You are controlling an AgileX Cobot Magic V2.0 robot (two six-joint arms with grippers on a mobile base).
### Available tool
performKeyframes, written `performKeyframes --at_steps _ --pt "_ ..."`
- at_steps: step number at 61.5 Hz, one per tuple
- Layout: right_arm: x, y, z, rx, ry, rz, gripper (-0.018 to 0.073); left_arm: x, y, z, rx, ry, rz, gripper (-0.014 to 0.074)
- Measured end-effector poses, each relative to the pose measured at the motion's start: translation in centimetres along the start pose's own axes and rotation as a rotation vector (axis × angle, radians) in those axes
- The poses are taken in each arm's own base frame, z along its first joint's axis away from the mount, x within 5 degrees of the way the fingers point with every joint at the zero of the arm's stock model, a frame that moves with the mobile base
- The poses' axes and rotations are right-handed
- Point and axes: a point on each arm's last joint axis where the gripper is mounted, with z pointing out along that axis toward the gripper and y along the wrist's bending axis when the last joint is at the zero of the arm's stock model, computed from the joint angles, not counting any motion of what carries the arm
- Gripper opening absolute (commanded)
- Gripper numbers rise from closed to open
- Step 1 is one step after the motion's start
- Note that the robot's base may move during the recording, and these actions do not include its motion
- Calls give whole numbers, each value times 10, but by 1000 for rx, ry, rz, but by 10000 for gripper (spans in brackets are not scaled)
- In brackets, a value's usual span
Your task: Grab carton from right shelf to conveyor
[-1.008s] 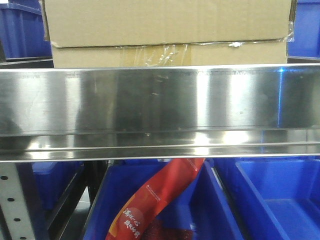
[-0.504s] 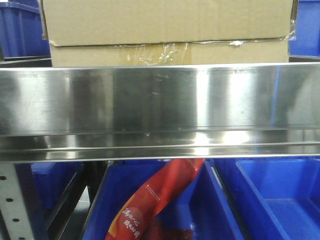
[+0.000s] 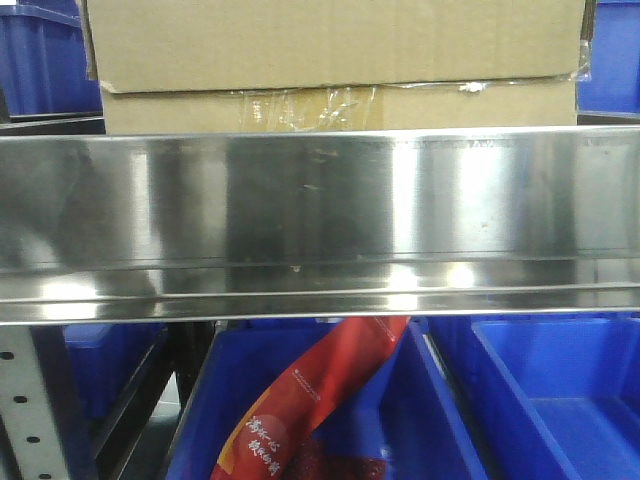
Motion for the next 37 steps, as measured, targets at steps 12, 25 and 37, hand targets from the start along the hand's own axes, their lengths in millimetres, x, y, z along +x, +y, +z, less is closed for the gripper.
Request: performKeyframes --at_steps 12,25,37 --pt "-11 2 13 -13 79 30 558 -17 -18 19 254 97 120 456" --pt "-30 5 34 -29 169 -1 558 -46 -55 56 508 185 195 456" --pt "-56 13 65 -91 265 -22 558 -81 -97 107 588 251 164 456"
